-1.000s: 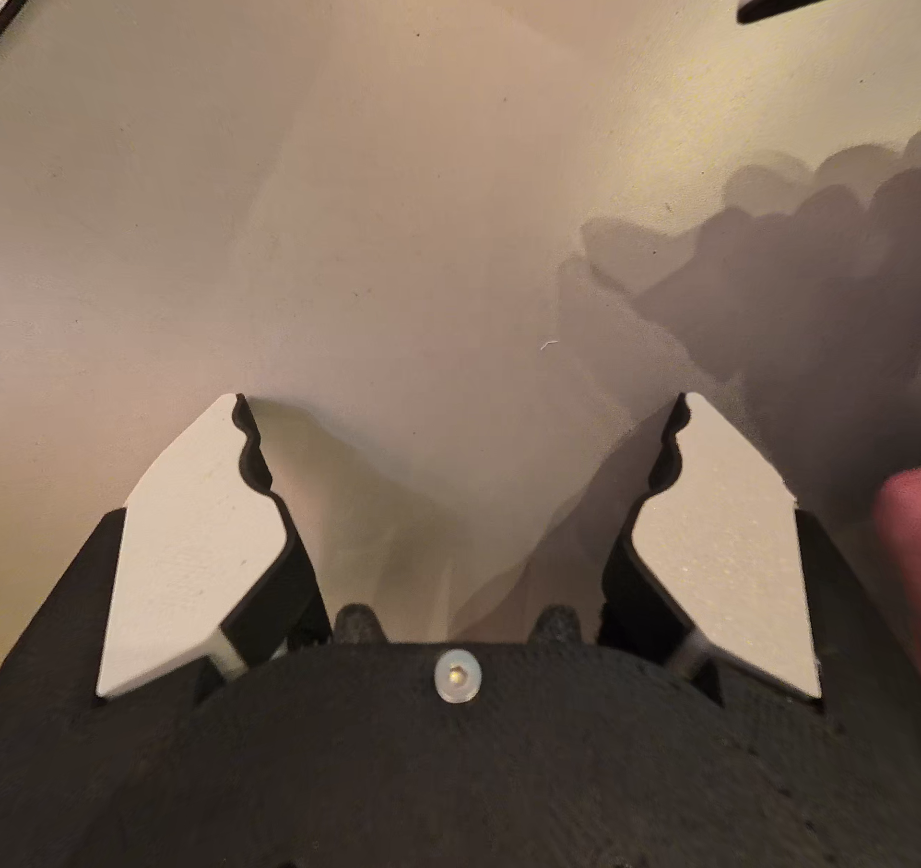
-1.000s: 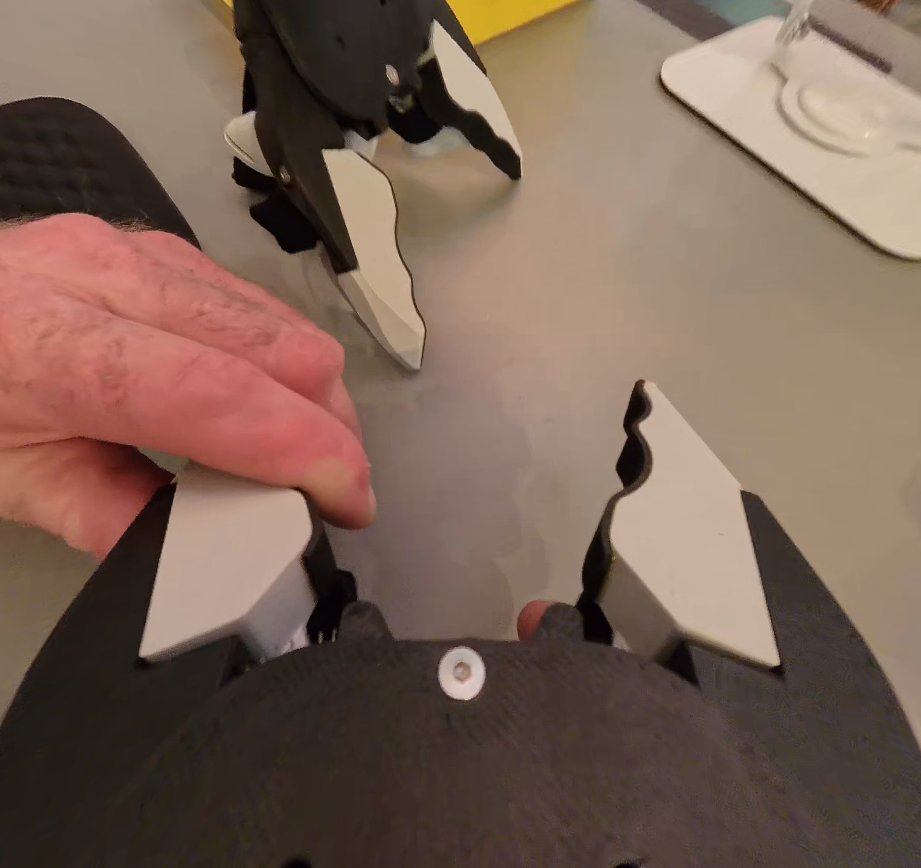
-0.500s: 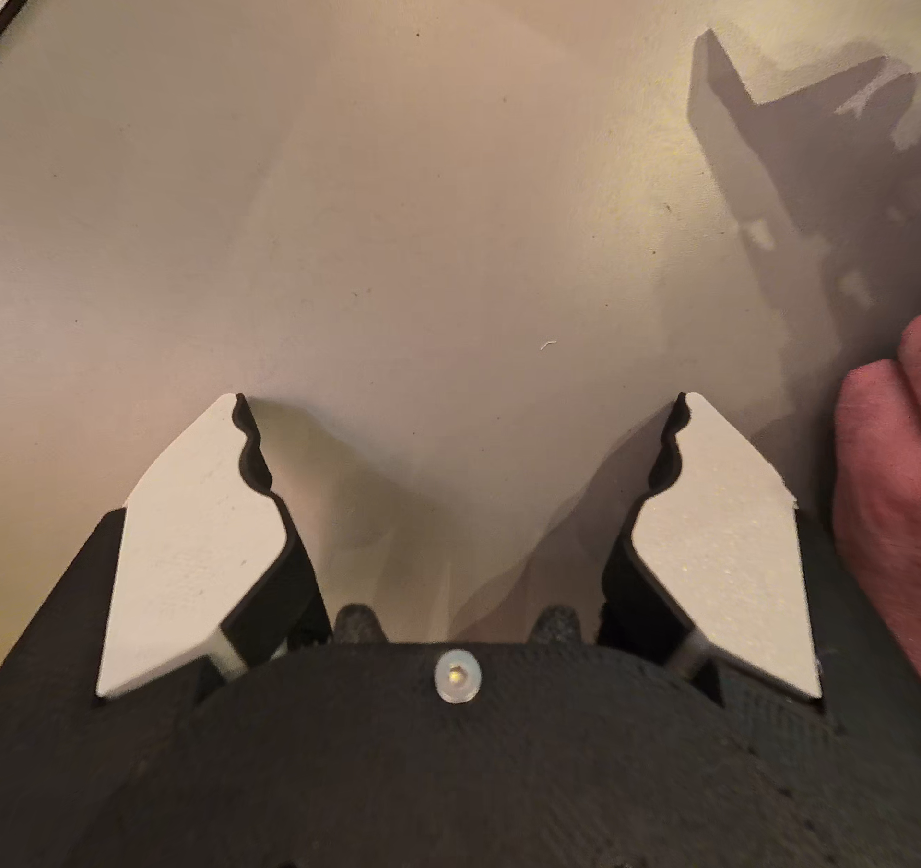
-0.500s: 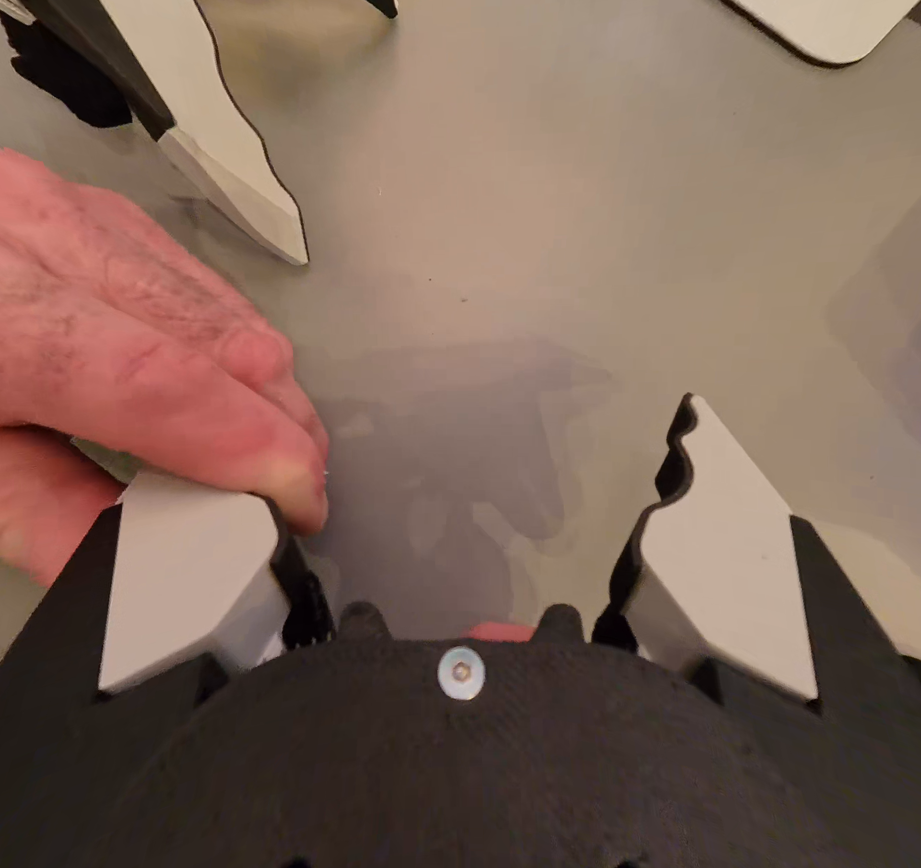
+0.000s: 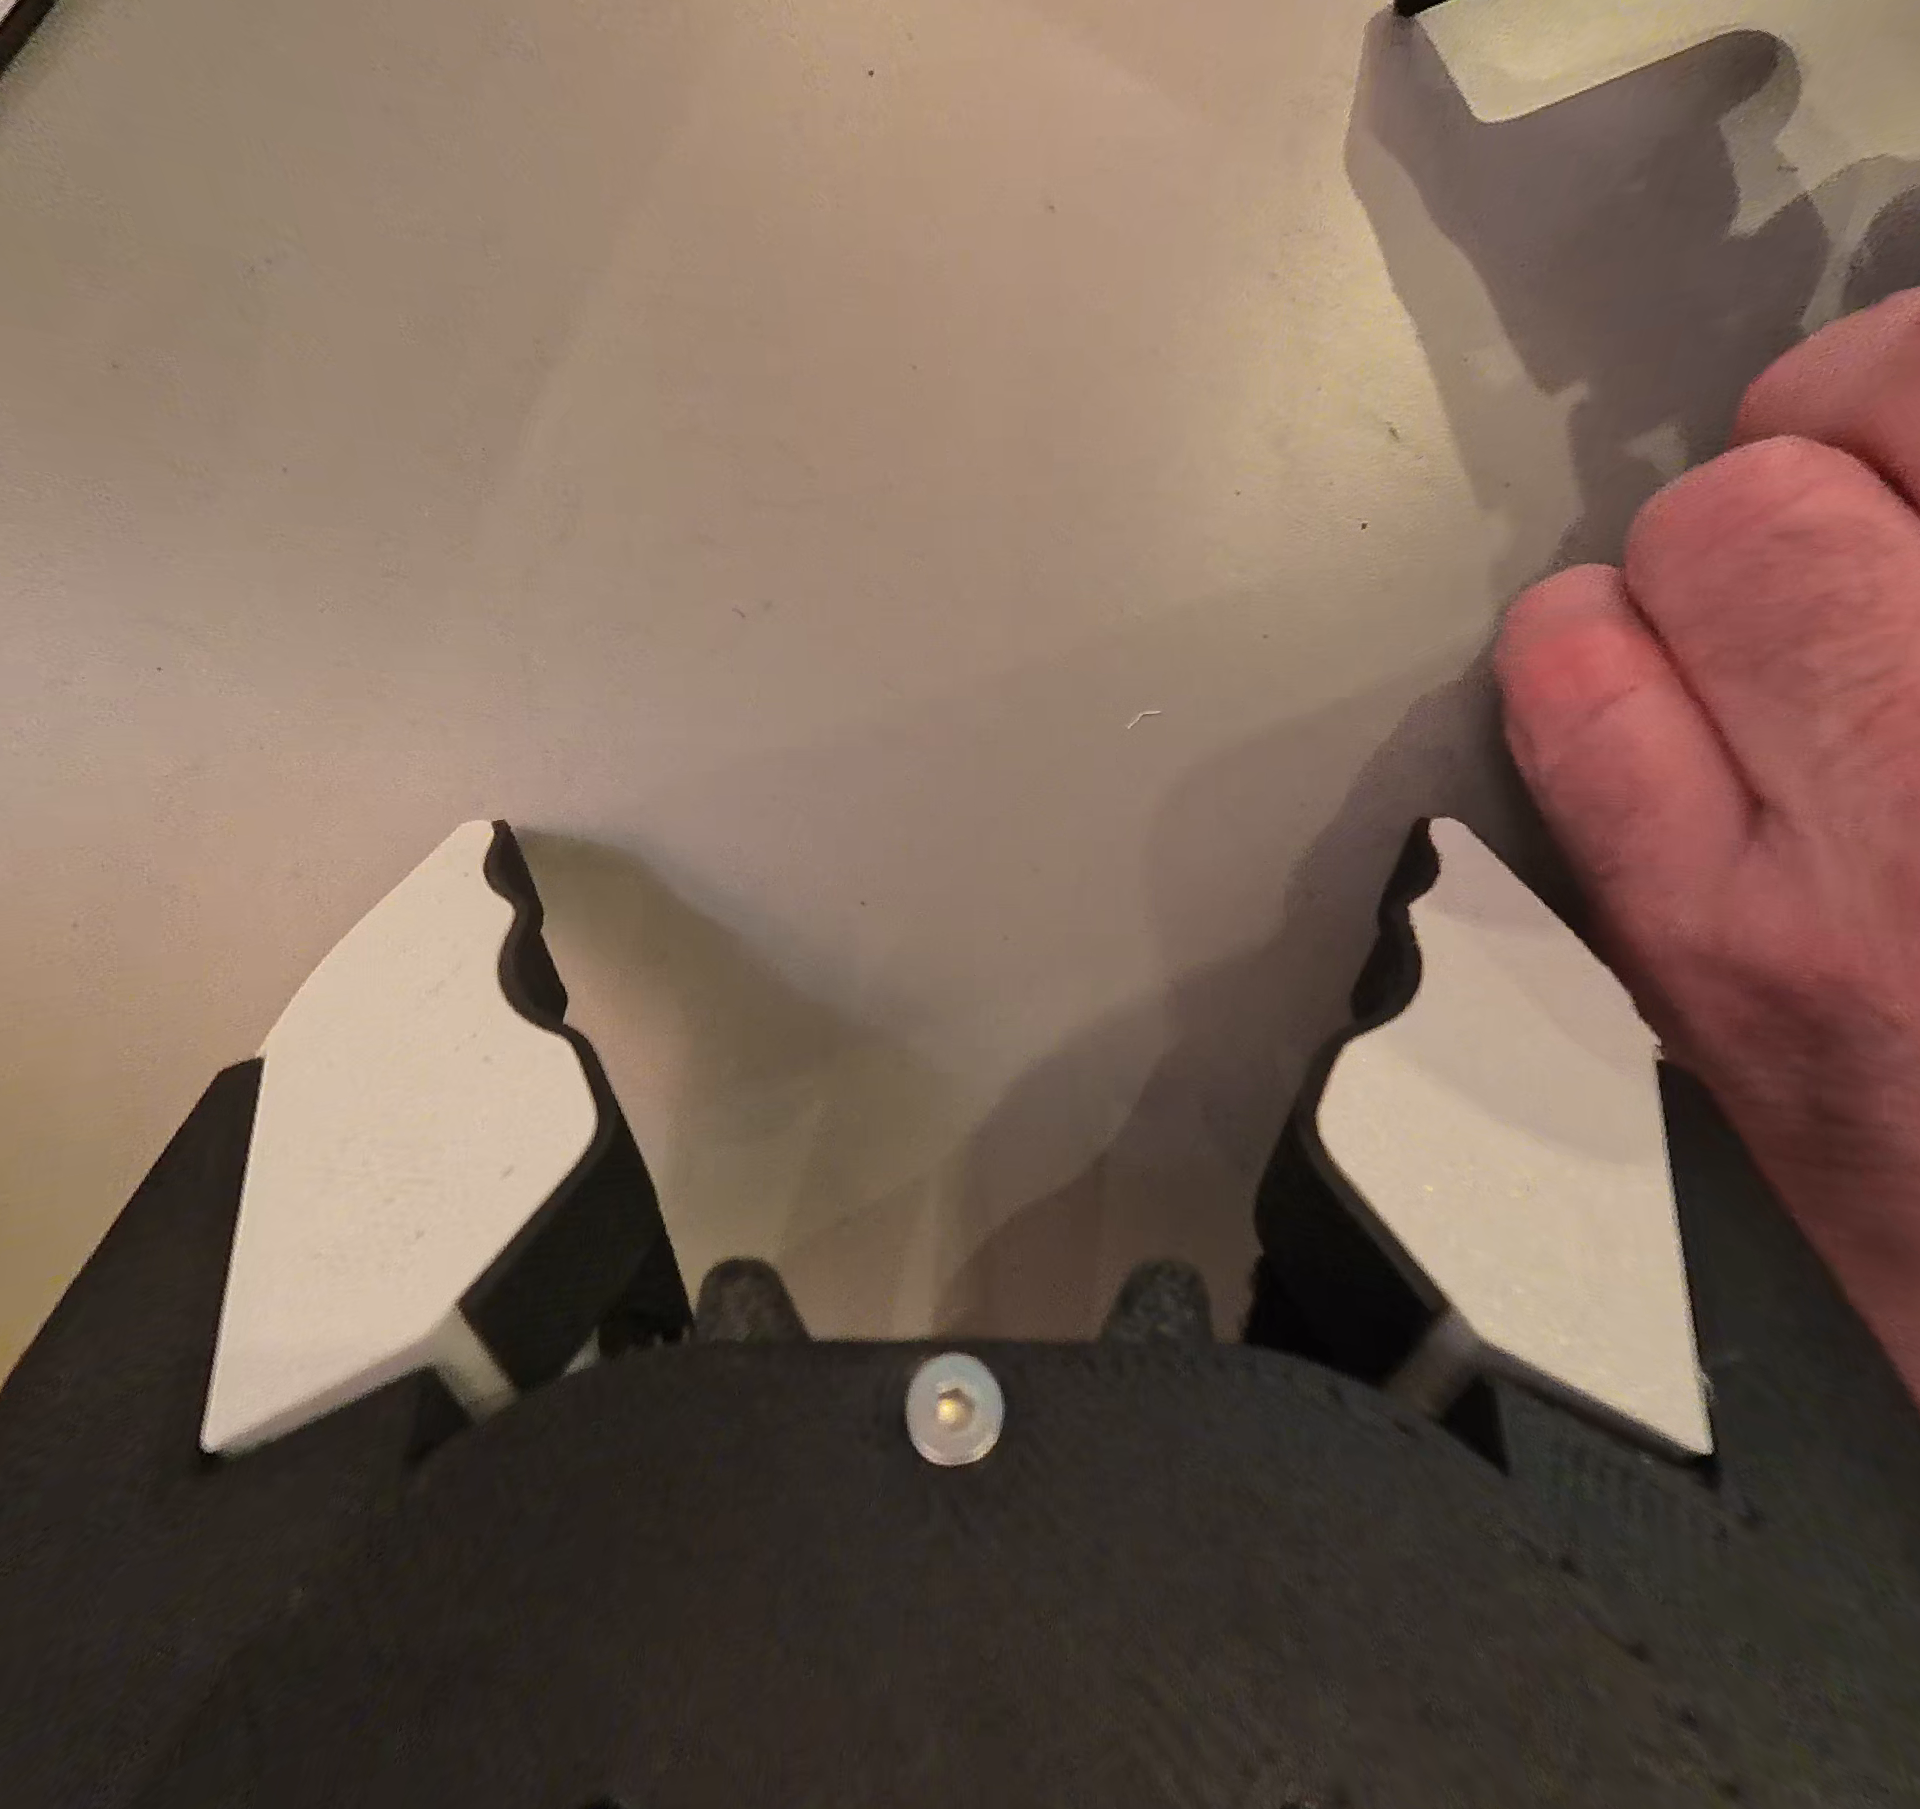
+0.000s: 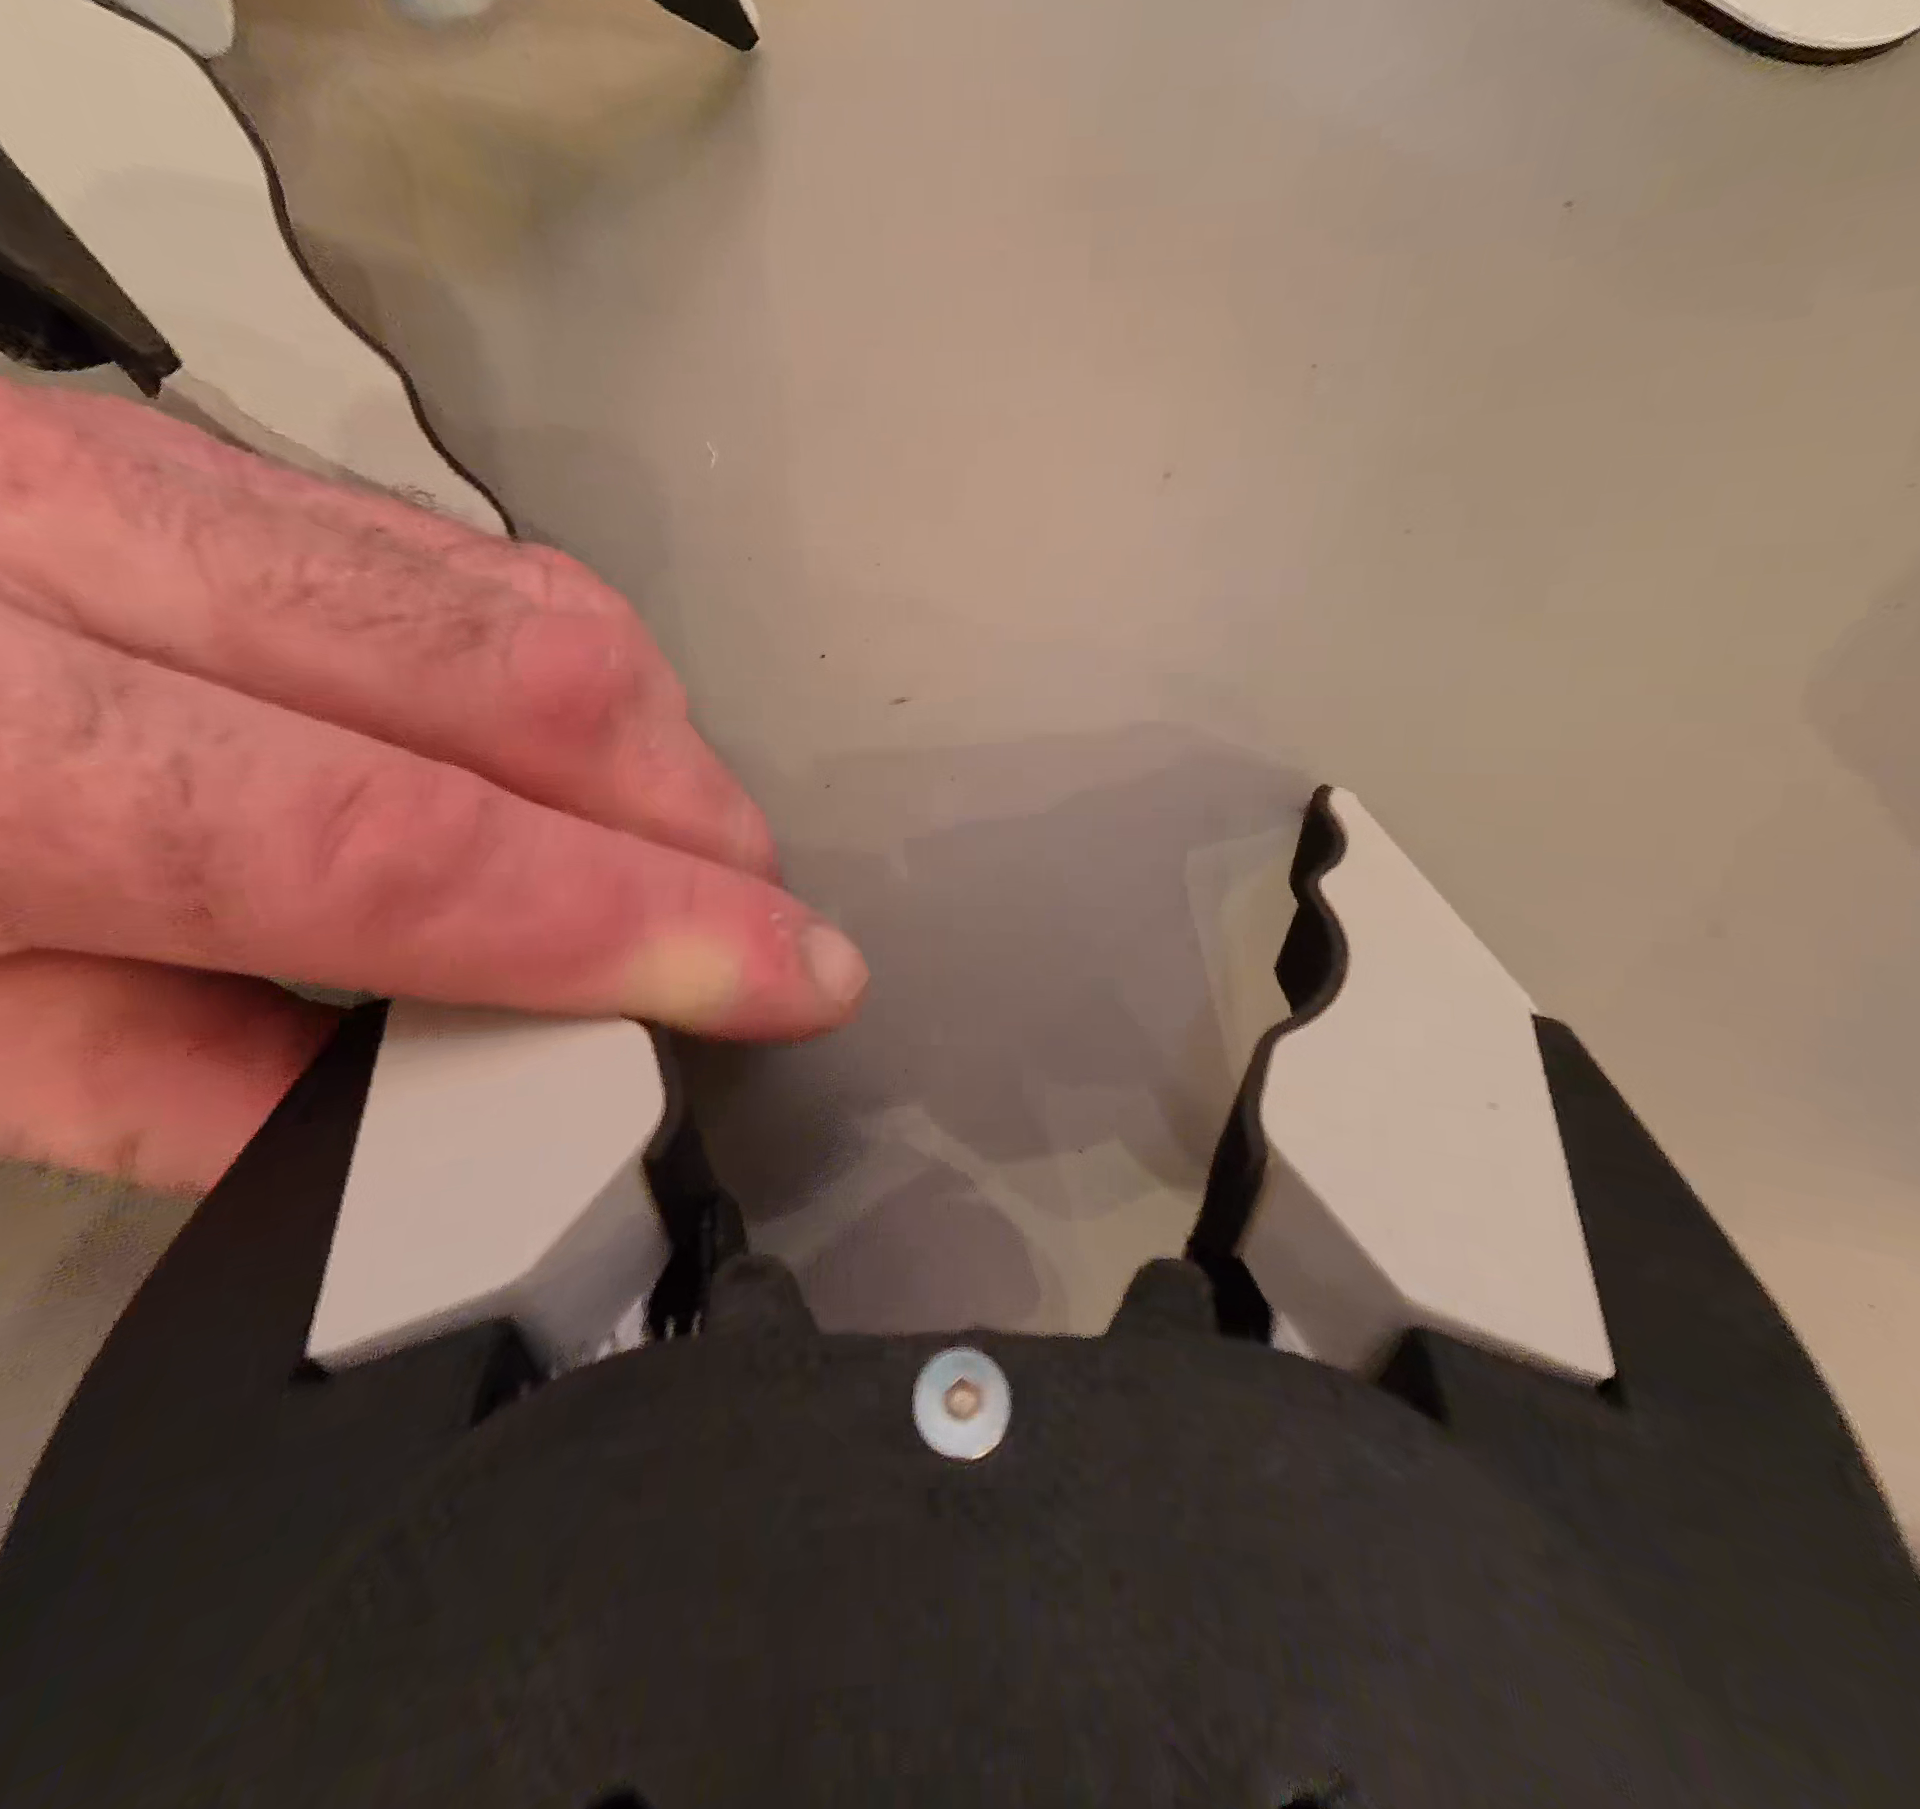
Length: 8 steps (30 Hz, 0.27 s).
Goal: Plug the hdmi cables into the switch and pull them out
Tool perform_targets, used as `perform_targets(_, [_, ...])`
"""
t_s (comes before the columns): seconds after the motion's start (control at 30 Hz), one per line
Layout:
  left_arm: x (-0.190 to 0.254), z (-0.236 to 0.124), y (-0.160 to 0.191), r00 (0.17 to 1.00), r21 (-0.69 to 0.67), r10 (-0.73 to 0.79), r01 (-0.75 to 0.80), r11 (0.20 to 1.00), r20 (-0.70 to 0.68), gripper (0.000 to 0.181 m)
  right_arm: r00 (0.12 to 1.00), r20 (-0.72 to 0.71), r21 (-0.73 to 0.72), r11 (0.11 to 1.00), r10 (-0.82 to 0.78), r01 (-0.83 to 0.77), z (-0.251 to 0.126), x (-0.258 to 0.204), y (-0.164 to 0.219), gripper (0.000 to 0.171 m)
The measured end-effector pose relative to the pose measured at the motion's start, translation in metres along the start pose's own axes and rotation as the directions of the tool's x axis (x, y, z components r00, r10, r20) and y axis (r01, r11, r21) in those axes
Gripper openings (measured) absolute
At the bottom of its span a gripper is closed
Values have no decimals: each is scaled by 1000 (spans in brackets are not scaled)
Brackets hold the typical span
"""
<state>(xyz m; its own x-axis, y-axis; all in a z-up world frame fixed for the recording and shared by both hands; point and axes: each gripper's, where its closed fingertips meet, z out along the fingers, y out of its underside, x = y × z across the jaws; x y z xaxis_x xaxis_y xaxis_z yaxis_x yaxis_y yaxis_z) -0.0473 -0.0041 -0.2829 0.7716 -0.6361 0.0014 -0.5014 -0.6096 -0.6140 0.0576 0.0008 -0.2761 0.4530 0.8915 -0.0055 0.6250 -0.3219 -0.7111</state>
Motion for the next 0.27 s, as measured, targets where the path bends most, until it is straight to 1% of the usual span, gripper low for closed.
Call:
perform_targets(0.07, [0,0,0,1000,0,0,0,1000,0,146,1000,-9,-2,1000,-4,4,0,2,0,122])
perform_targets(0.17, [0,0,0,1000,0,0,0,1000,0,146,1000,4,-6,1000,-15,15,0,0,1,125])
perform_targets(0.2, [0,0,0,1000,0,0,0,1000,0,146,999,18,-11,1000,-29,29,0,-3,2,131])
perform_targets(0.27, [0,0,0,1000,0,0,0,1000,0,146,997,49,-28,997,-65,66,1,-11,5,147])
